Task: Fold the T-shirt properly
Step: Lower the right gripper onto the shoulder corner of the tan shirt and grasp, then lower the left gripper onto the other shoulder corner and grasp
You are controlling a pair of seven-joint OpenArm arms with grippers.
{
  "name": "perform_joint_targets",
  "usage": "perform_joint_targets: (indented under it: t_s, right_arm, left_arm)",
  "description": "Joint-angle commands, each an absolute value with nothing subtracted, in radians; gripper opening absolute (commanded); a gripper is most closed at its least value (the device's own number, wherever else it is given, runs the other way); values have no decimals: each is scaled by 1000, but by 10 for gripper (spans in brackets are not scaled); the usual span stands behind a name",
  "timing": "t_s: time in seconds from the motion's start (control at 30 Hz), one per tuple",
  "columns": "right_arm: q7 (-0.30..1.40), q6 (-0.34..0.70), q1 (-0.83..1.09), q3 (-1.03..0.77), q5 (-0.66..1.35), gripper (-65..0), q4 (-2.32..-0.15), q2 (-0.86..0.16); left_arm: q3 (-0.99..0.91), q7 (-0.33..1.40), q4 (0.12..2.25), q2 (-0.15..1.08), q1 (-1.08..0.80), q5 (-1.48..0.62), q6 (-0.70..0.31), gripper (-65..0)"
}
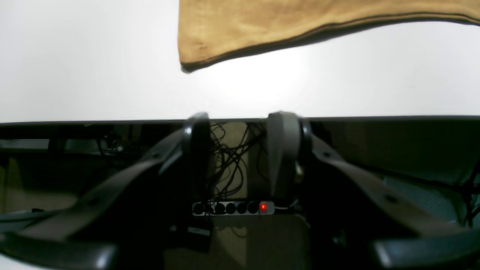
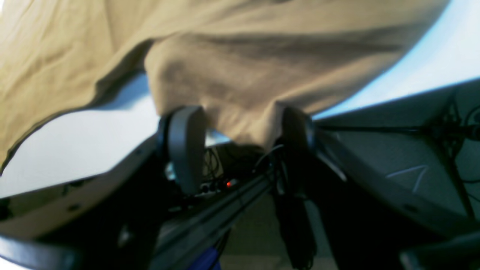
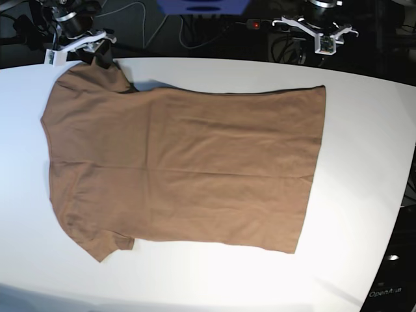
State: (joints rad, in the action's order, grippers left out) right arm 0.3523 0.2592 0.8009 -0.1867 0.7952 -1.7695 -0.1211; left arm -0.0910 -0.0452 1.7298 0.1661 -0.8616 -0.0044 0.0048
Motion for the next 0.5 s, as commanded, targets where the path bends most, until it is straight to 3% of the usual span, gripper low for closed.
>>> perform_joint_targets:
  t_s: [0.0,0.13,0.33,0.47]
  right_arm:
    - [332,269,802,-191,803,-350,-1778,-130]
    - [332,269,796,-191,803,-364,-1733,-130]
    - [332,269,780,-191,803,-511,-1704,-130]
    - [332,269,780,-191,803,-557,-1699,-137]
  left_arm:
    - [-94,-68,1747,170,-875,-2,12,-399]
    - [-94,-68,1747,170,-875,-2,12,-399]
    - [-94,-68,1747,170,-874,-1,12,-399]
    - [-94,-68,1747,170,-872,-1,12,-399]
